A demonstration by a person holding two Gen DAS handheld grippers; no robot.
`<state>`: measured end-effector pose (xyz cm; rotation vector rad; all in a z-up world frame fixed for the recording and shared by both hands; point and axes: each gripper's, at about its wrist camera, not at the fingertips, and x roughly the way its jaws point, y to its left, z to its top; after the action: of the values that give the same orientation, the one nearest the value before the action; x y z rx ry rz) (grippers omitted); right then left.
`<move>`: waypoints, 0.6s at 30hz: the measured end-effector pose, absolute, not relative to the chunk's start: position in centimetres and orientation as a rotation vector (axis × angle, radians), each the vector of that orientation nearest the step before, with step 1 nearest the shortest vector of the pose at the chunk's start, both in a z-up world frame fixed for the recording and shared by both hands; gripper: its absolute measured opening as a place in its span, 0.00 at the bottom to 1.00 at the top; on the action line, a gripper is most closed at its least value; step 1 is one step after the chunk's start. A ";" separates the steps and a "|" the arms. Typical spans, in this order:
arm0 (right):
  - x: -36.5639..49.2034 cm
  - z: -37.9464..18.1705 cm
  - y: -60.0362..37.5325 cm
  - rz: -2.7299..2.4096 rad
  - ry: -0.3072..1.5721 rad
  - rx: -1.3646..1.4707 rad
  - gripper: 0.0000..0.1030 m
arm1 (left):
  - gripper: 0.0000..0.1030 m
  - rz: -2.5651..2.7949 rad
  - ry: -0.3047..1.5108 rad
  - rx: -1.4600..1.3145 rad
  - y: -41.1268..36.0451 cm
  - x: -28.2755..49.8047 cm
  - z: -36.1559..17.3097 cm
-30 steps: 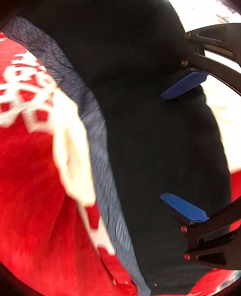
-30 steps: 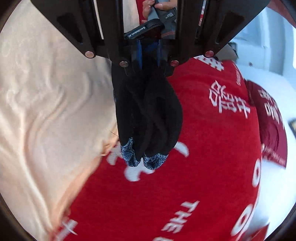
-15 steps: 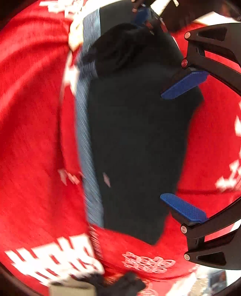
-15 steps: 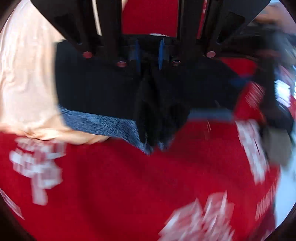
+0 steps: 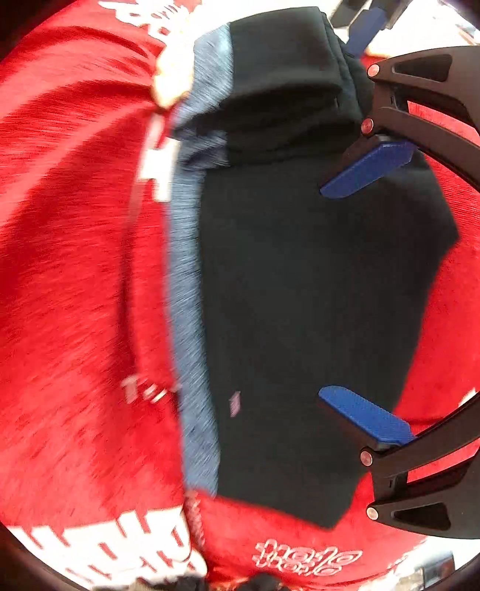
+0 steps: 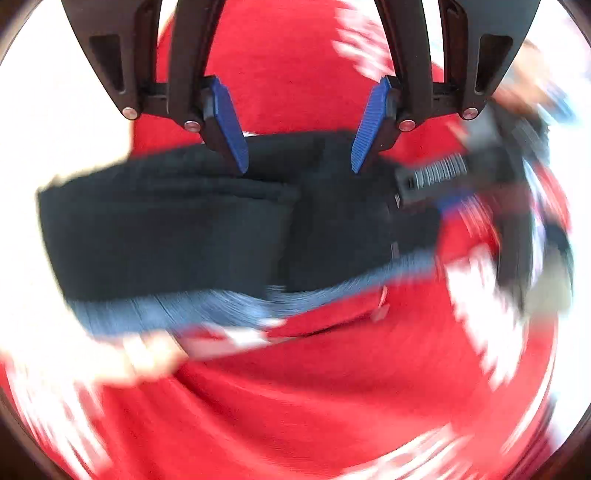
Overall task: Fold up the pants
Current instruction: 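Lift the gripped end and fold it over onto the strip's other half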
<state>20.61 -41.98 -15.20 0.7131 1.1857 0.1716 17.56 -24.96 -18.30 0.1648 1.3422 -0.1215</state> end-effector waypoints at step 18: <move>18.1 -26.0 -45.7 0.022 1.027 1.547 0.60 | 1.00 -0.140 1.363 0.148 -25.0 16.9 -20.9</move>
<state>18.08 -45.70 -26.04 1.5474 1.0272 0.0219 16.91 -24.98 -20.92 0.1480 1.3626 -0.1396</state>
